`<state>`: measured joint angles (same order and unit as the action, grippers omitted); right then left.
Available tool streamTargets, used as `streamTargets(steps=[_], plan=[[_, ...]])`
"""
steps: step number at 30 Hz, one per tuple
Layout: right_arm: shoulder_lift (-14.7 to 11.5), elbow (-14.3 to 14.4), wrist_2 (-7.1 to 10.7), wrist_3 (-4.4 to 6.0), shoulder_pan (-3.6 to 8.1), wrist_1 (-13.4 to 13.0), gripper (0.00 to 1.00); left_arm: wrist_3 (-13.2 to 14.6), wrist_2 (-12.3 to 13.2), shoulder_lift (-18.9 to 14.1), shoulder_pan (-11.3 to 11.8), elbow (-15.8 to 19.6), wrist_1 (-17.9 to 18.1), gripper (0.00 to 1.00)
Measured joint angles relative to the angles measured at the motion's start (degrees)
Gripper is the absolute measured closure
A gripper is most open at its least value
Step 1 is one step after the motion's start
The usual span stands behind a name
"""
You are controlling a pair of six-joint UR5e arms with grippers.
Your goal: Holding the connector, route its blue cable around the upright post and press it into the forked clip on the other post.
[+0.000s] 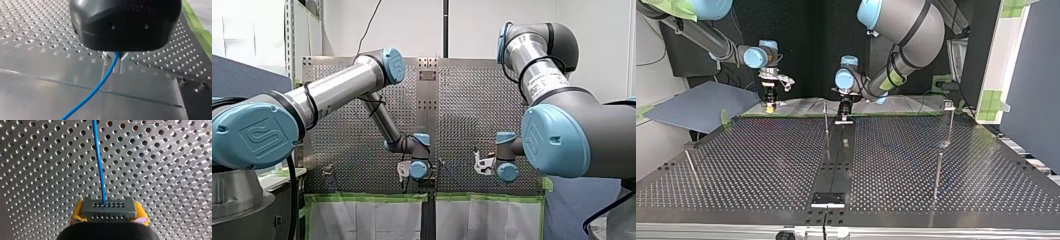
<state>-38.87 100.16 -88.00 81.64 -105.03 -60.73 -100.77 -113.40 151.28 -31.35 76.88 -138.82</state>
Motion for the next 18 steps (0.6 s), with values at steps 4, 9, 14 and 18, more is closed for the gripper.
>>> streamTargets(steps=[4, 9, 14, 18], plan=[[0.00, -0.22, 1.39, 0.02, 0.10, 0.12, 1.00, -0.40, 0.99, -0.02, 0.24, 0.00, -0.34, 0.53], [0.01, -0.42, 2.41, 0.00, 0.17, 0.48, 1.00, -0.20, 3.25, -0.07, 0.45, 0.00, -1.58, 0.00], [0.01, -0.43, 2.99, -0.01, 0.19, 0.66, 1.00, 0.88, 3.62, -0.08, 0.08, 0.11, -4.17, 0.00], [-0.01, -0.44, 3.44, 0.00, 0.21, 0.70, 1.00, 1.77, 3.36, -0.44, -0.38, 1.00, -6.31, 0.00]])
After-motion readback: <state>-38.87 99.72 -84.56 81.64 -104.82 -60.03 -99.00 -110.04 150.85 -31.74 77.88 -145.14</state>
